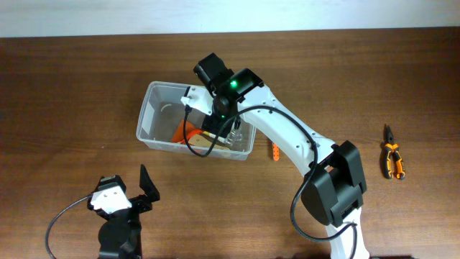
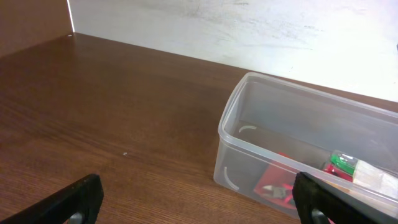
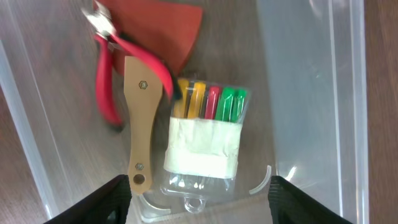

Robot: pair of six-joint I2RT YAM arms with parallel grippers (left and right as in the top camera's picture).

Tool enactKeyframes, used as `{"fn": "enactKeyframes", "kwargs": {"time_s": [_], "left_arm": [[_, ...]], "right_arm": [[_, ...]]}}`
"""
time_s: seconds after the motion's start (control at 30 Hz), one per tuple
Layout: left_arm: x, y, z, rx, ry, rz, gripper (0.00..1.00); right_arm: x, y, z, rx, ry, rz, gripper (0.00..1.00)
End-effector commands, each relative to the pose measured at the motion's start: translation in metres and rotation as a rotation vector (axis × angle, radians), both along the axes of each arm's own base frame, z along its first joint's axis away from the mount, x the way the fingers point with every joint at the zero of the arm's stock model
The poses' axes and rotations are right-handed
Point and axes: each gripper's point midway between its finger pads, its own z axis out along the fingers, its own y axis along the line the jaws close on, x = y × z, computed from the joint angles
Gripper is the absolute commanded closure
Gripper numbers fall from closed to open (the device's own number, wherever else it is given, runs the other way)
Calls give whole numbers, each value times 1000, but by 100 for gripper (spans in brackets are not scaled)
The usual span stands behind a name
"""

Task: Pack container
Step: 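Carry the red pliers into the container and release them, then lower the right gripper onto the orange bead strip and grasp it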

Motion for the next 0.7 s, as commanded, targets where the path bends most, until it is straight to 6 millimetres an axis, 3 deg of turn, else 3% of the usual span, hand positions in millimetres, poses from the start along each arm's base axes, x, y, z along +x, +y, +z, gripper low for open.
{"fn": "enactKeyframes", "kwargs": {"time_s": [0.0,0.2,0.27,0.3,0.33,0.47,0.67], "left_arm": [[0,0,-1,9,2,-1,1],[0,0,-1,9,2,-1,1],[0,0,-1,9,2,-1,1],[0,0,-1,9,2,-1,1],[0,0,-1,9,2,-1,1],[0,0,-1,9,2,-1,1],[0,0,-1,9,2,-1,1]], "right_arm": [[8,-6,32,81,17,-197,27],[18,-77,96,141,83,-584,26],[21,-98,106,143,93,-651,29],[22,-120,106,124,113,-701,32],[22,-134,100,110,140,-753,33],[21,-155,74,65,201,-844,34],[19,-168,20,23,267,-917,34]]}}
